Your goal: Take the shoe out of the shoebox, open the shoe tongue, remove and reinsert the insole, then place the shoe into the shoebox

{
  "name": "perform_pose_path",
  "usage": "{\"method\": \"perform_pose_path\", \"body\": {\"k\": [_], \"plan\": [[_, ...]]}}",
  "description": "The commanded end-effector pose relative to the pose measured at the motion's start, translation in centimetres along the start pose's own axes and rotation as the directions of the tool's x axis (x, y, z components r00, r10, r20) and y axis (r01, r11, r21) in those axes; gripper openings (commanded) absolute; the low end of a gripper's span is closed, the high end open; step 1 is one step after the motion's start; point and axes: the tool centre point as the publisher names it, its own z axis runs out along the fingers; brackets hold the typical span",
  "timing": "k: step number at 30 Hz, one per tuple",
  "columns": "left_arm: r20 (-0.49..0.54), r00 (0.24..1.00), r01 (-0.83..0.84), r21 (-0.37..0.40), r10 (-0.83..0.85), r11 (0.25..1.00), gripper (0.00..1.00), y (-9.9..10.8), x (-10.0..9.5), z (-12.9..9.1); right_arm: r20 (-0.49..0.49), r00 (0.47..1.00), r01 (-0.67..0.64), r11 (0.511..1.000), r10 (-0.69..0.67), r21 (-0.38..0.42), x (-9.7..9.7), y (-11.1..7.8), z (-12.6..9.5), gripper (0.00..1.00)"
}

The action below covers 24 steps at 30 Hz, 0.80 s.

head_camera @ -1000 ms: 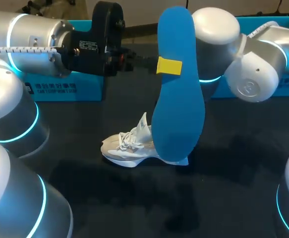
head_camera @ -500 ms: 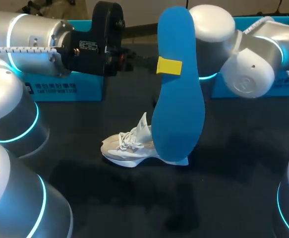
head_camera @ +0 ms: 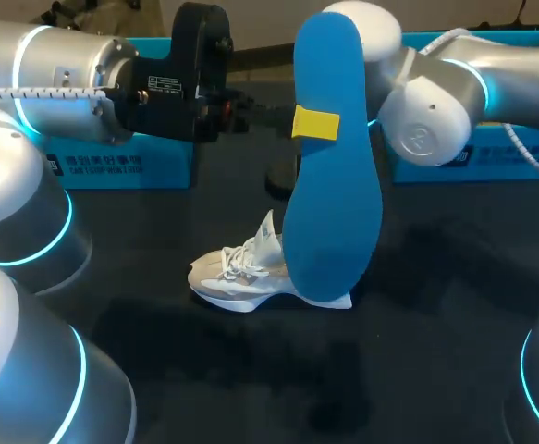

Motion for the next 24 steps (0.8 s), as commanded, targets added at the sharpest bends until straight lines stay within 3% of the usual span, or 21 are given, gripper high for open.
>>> {"method": "perform_pose_path", "body": {"k": [1, 14, 17, 18, 19, 22, 24], "plan": [[0.000, 1.000, 0.001, 0.001, -0.001, 1.000, 0.00, 0.1, -0.1, 0.1, -0.025, 1.000, -0.002, 1.000, 0.002, 0.001, -0.3, 0.6, 1.8, 1.00], [0.000, 1.000, 0.001, 0.001, -0.001, 1.000, 0.00, 0.1, -0.1, 0.1, -0.063, 0.998, -0.008, 1.000, 0.009, 0.009, -0.3, 0.1, 4.0, 1.00], [0.000, 1.000, 0.001, 0.001, -0.001, 1.000, 0.00, 0.1, -0.1, 0.1, -0.071, 0.997, -0.012, 1.000, 0.013, 0.007, -0.3, 0.2, 4.4, 0.83], [0.000, 1.000, 0.001, 0.001, -0.001, 1.000, 0.00, 0.1, -0.1, 0.1, -0.073, 0.997, -0.014, 1.000, 0.014, 0.007, -0.2, 0.2, 4.5, 0.64], [0.000, 1.000, 0.001, 0.001, -0.001, 1.000, 0.00, 0.1, -0.1, 0.1, -0.077, 0.997, -0.017, 1.000, 0.017, 0.006, -0.1, 0.1, 4.7, 0.55], [0.000, 1.000, 0.001, 0.001, -0.001, 1.000, 0.00, 0.1, -0.1, 0.1, -0.084, 0.996, -0.027, 1.000, 0.027, 0.003, 0.2, -0.1, 5.0, 0.44], [0.000, 1.000, 0.001, 0.001, -0.001, 1.000, 0.00, 0.1, -0.1, 0.1, -0.088, 0.996, -0.032, 0.999, 0.032, 0.002, 0.4, -0.2, 5.3, 0.29]]}}
